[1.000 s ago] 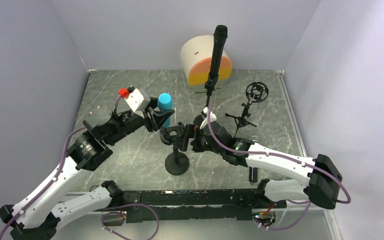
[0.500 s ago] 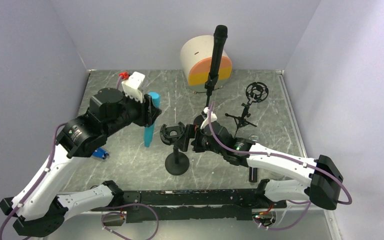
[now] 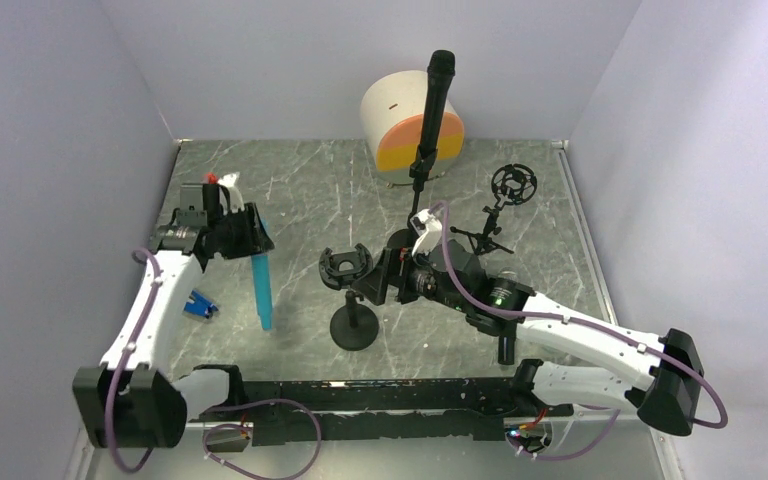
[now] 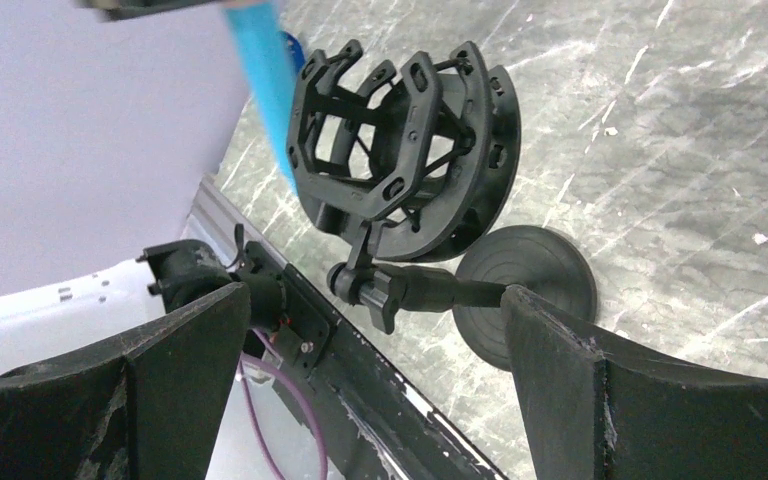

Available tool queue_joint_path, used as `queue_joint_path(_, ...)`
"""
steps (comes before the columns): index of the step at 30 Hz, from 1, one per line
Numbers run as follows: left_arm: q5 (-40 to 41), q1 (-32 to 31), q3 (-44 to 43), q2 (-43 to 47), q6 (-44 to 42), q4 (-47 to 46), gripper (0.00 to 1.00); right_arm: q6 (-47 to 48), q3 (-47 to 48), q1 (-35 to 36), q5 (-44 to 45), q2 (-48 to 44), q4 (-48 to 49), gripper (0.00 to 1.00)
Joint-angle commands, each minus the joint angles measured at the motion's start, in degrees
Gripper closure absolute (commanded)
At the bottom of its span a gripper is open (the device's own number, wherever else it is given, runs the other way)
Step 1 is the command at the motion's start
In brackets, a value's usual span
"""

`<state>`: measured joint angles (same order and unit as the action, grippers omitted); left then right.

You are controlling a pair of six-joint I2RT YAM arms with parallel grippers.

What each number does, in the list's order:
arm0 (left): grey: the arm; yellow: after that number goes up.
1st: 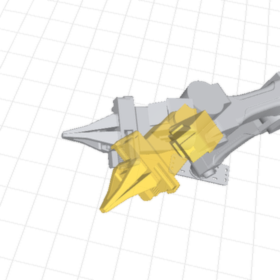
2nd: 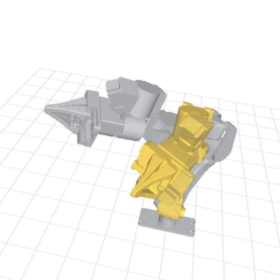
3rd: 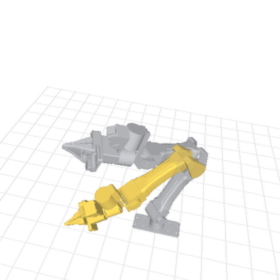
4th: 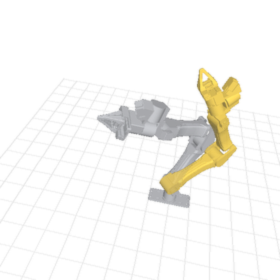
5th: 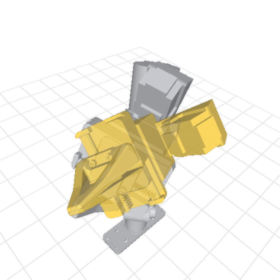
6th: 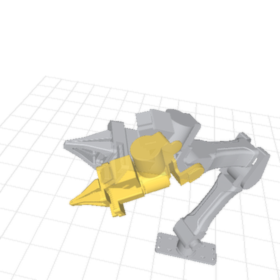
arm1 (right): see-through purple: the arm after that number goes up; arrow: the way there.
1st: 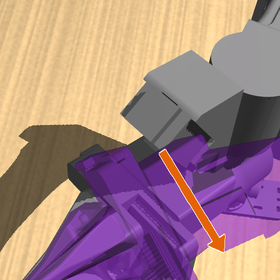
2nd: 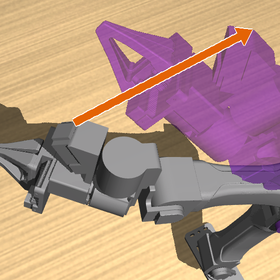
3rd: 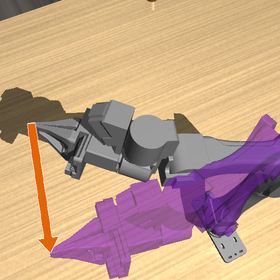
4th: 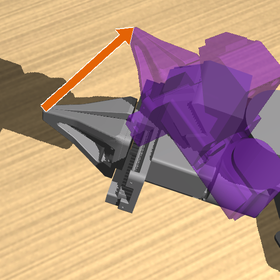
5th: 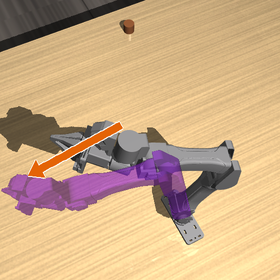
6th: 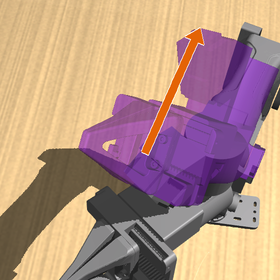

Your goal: Remove the microphone from the stand

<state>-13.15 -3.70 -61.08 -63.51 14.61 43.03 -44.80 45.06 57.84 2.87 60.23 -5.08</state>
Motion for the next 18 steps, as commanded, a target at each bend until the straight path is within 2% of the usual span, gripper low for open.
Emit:
queue_joint_path(1, -8.37, 5.46, 8.40, -3.50, 2.78, -10.63, 0.97, 3.82, 1.39, 0.14, -2.63, -2.37, 2.59, 0.01)
queue_joint_path(4, -3.12, 6.13, 10.53, -7.36, 3.05, -11.31, 0.97, 4.45, 0.33, 0.16, -2.63, -4.20, 3.67, 0.01)
queue_joint_path(7, -0.61, 6.45, 8.34, -10.48, 0.58, -9.38, 0.98, 4.64, -0.21, 0.13, -2.11, -5.36, 3.27, 0.01)
queue_joint_path(12, 11.89, 7.49, 4.96, -15.43, -4.41, -5.83, 0.98, 4.36, -1.29, 0.12, -2.65, -5.98, 3.75, 0.01)
queue_joint_path(16, 13.05, 9.99, 3.27, -20.83, -6.68, -4.88, 0.96, 4.05, -3.97, 0.14, -4.16, -7.30, 6.25, 0.01)
queue_joint_path(18, 13.06, 10.64, 2.40, -24.30, -7.19, -3.91, 0.92, 4.19, -5.74, 0.22, -4.86, -8.42, 8.92, 0.01)
